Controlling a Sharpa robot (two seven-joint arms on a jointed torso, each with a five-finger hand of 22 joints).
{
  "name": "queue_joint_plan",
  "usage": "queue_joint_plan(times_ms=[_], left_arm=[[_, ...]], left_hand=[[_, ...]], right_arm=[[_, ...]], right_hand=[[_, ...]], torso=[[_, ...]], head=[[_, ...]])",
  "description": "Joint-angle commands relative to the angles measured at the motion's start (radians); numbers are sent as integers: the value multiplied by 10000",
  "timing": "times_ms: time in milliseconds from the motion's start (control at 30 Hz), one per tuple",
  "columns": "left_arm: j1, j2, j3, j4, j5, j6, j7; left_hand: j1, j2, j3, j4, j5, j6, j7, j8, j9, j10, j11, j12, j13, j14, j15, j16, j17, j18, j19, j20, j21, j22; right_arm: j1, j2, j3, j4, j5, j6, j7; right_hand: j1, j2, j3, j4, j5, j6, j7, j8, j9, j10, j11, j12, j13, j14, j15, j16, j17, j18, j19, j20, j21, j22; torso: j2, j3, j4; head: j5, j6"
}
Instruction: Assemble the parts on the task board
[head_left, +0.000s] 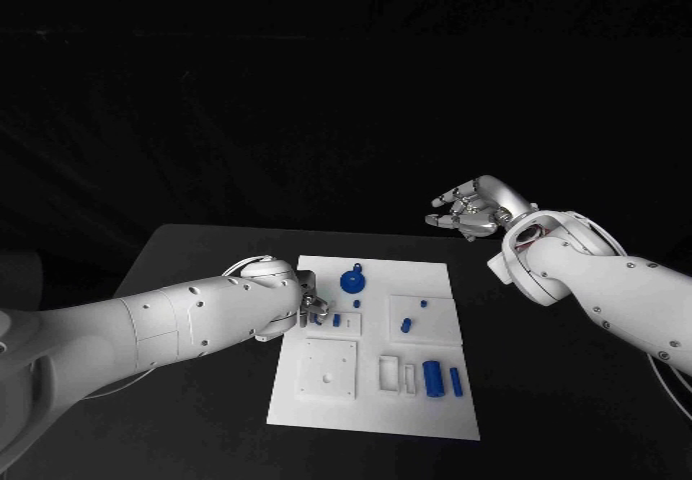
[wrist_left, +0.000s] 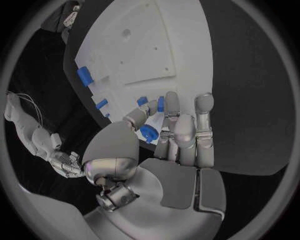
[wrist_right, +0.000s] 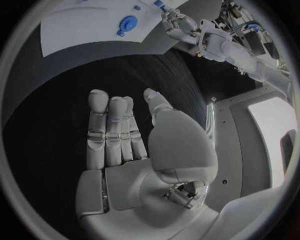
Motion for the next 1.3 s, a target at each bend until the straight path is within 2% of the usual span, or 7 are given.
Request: queue_joint_plan(times_ms=[33, 300, 467, 633, 767, 967, 1300], left_arm=[[-41, 46, -18, 30, -28, 251, 83], [-62, 99, -20, 6, 1, 685, -94], [-92, 126, -20, -25, 31, 734, -128], [-138, 187, -20, -105, 31, 584, -83], [-176, 223, -20, -146, 9, 460, -22], [-200, 246, -21, -166, -1, 263, 62], [-207, 281, -20, -66, -22, 150, 187]], left_hand=[[141, 26, 703, -372, -16, 995, -928, -4, 20, 402, -488, -69, 13, 252, -316, -65, -35, 155, -52, 5, 29, 179], [138, 29, 678, -372, -49, 970, -912, -51, -1, 373, -474, -79, 23, 222, -300, -99, -74, 163, -75, 19, 11, 181], [158, 77, 554, -363, -235, 1010, -903, -179, -190, 377, -467, -85, 31, 223, -288, -101, -74, 169, -69, 39, -5, 178], [183, 66, 466, -352, -231, 1049, -894, -251, -382, 397, -465, -102, 30, 240, -288, -92, -64, 184, -47, 42, -36, 174], [195, 56, 415, -351, -242, 1141, -891, -319, -738, 448, -471, -124, 30, 276, -293, -64, -13, 185, 2, 41, -65, 175], [167, 111, 199, -306, -388, 1149, -904, -275, -1089, 494, -469, -161, 23, 300, -287, -73, -6, 168, 39, 47, -141, 168], [138, 89, 48, -245, -411, 1287, -972, -132, -1183, 659, -483, -180, 7, 405, -293, 7, 155, 146, 110, 45, -170, 170]], right_arm=[[2, 26, 5, -18, 16, 112, 49], [1, 53, 5, -47, 19, 121, 54], [1, 62, 5, -58, 23, 125, 57], [1, 91, 5, -78, 37, 133, 63], [0, 115, 5, -93, 45, 138, 68], [0, 126, 5, -107, 55, 140, 70], [-1, 158, 5, -134, 70, 151, 77]], right_hand=[[-85, -11, 49, -1, -30, 64, -4, -16, -15, 34, -23, 52, -16, -1, -31, 50, -12, 25, 77, 22, 26, 9], [-91, -9, 65, -23, -25, 68, -5, -18, -16, 37, -26, 62, -22, 4, -34, 57, -11, 22, 87, 17, 56, 30], [-92, -5, 74, -29, -8, 66, -4, -17, -16, 33, -25, 60, -26, 1, -33, 54, -13, 22, 84, 18, 49, 30], [-98, -9, 79, -33, 13, 63, -3, -18, -16, 33, -25, 60, -29, 2, -33, 55, -14, 23, 83, 18, 36, 30], [-98, -9, 79, -33, 13, 63, -3, -18, -16, 33, -25, 60, -29, 2, -33, 55, -14, 23, 83, 18, 36, 30], [-98, -9, 79, -33, 13, 63, -3, -18, -16, 33, -25, 60, -29, 2, -33, 55, -14, 23, 83, 18, 36, 30], [-114, -4, 91, -32, 37, 54, 0, -18, -16, 29, -25, 59, -36, -2, -32, 52, -17, 23, 82, 19, 33, 34]], torso=[[-1, -1, 2], [-2, -5, -5], [-3, -4, 0], [1, 0, -3], [2, 5, -6], [5, 11, -1], [-2, 11, -5]], head=[[9, -12], [4, -43], [-1, -50], [-2, -52], [-2, -64], [-14, -63], [-22, -64]])
